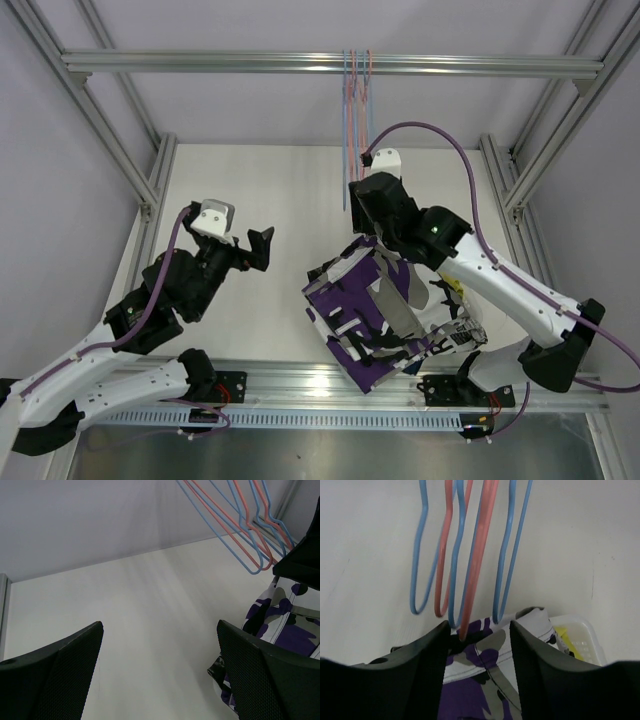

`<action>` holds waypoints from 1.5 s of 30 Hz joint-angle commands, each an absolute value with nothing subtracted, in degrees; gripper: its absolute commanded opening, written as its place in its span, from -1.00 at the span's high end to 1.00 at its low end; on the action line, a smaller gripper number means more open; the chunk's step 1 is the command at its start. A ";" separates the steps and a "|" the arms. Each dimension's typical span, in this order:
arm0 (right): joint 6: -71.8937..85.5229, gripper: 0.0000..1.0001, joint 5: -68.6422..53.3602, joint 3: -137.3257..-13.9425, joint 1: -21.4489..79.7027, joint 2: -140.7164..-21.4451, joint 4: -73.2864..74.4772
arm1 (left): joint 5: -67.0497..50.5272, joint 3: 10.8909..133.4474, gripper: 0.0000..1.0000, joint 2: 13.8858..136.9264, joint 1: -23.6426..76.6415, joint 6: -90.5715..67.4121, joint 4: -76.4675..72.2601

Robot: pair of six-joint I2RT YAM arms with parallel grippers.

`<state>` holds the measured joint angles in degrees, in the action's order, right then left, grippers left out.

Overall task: Remove the trousers from the hanger
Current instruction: Move the hanger to the clothesline, then reset both arms

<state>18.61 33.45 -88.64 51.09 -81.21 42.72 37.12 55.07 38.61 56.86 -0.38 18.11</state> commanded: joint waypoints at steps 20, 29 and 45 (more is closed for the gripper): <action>25.05 -0.51 51.30 -77.70 58.71 -62.76 51.06 | 35.94 54.40 -0.99 39.38 56.60 -0.88 16.70; 44.18 -0.99 84.43 -75.06 58.62 -63.45 66.60 | 40.25 53.79 -0.99 39.90 56.60 1.39 15.65; 64.77 -0.99 89.39 -72.69 57.83 -65.74 77.96 | 46.58 50.54 -0.99 34.28 54.67 3.51 9.15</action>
<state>58.41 81.89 -73.30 57.95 -67.33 76.64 43.92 51.62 34.57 55.20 1.74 13.30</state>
